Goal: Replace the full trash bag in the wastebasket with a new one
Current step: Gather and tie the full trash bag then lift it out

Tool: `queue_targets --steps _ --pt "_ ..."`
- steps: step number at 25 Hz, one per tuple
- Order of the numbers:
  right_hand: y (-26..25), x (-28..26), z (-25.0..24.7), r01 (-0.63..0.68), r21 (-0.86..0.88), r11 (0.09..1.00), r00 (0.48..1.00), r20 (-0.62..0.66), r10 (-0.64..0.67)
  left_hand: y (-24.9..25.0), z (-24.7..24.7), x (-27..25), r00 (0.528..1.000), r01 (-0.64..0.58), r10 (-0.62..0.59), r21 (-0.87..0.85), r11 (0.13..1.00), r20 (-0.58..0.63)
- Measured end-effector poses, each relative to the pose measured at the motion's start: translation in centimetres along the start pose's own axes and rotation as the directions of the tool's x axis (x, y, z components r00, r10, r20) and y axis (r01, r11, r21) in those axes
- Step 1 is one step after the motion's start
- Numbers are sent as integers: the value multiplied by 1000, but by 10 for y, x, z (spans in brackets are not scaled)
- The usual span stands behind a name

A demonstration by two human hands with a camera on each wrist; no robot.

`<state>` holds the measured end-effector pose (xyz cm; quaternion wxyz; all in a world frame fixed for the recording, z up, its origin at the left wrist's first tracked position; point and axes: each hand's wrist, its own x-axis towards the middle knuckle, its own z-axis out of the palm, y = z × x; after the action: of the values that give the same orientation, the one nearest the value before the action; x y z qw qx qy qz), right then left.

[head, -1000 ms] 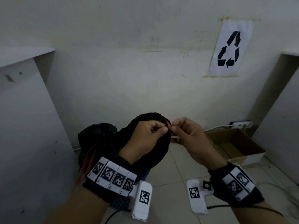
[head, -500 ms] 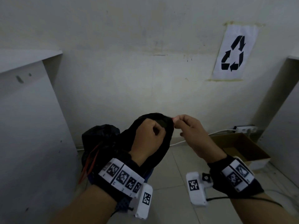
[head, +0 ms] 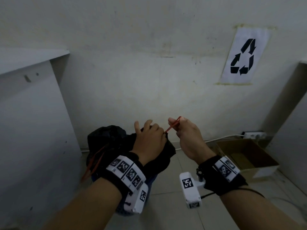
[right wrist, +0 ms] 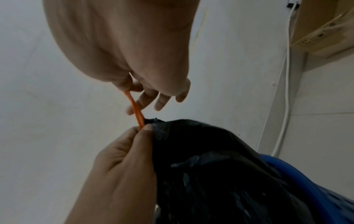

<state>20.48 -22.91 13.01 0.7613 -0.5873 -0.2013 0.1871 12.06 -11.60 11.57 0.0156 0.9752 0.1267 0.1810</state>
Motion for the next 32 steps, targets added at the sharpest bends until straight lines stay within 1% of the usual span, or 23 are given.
queue_targets --steps 1,3,4,5,6,7,8,9,10,11,13,14,15,16,20,22,24,26,27,28,30,31,32 --pt "4 -1 1 0 115 993 1000 -9 1 -7 4 -4 999 -3 0 44 999 54" --pt "4 1 1 50 359 932 999 -30 -42 -27 11 -12 994 -6 -6 105 994 112" --pt "3 3 -1 85 405 910 996 -47 -72 -37 13 -16 993 6 -20 120 993 113" --pt "2 4 -3 117 380 917 993 -54 -104 -45 15 -19 995 24 -35 115 993 94" --pt "1 4 -4 151 289 945 988 -38 -146 -52 15 -22 997 35 -40 84 996 60" --pt "2 4 -4 198 128 972 979 12 -201 -56 15 -24 1000 17 -18 46 999 10" --pt "5 3 -3 258 -90 962 963 97 -249 -57 15 -25 999 -24 25 25 999 -36" --pt "11 2 -3 326 -314 892 940 210 -269 -57 14 -25 995 -66 67 22 998 -70" --pt "18 0 -2 392 -496 775 912 323 -255 -56 14 -26 992 -92 94 23 995 -79" --pt "27 0 -2 451 -626 637 883 420 -212 -55 15 -27 991 -112 114 35 993 -75" --pt "39 1 -2 535 -755 379 829 556 -62 -57 21 -31 985 -157 164 128 979 -46" --pt "42 2 -1 565 -772 291 807 590 -1 -61 25 -33 984 -170 178 188 967 -27" --pt "43 4 -1 586 -775 236 794 608 21 -66 29 -34 985 -166 173 221 961 -14" --pt "43 6 -3 600 -770 216 788 616 10 -72 33 -35 984 -163 174 238 957 -25" --pt "39 12 -17 615 -756 223 788 599 -140 -97 38 -39 995 -68 82 203 977 -63" --pt "40 12 -21 607 -765 214 795 583 -171 -107 36 -40 999 13 -8 144 989 -35" --pt "43 11 -16 597 -783 178 800 562 -211 -109 33 -40 996 84 -84 67 994 -14" --pt "45 11 -8 530 -837 139 840 496 -219 -110 30 -42 991 137 -137 -96 986 14" --pt "45 11 -6 477 -866 149 872 445 -206 -112 28 -45 986 164 -164 -205 965 15" --pt "43 12 -7 429 -880 203 900 398 -176 -116 26 -49 980 185 -197 -292 938 -11" --pt "37 12 -6 363 -839 406 930 352 -105 -126 21 -58 958 249 -284 -389 887 -34" --pt "34 11 -6 345 -803 485 934 345 -94 -129 16 -63 946 298 -325 -429 853 11" --pt "29 9 -5 340 -775 533 935 341 -99 -130 13 -66 934 343 -349 -467 815 79"
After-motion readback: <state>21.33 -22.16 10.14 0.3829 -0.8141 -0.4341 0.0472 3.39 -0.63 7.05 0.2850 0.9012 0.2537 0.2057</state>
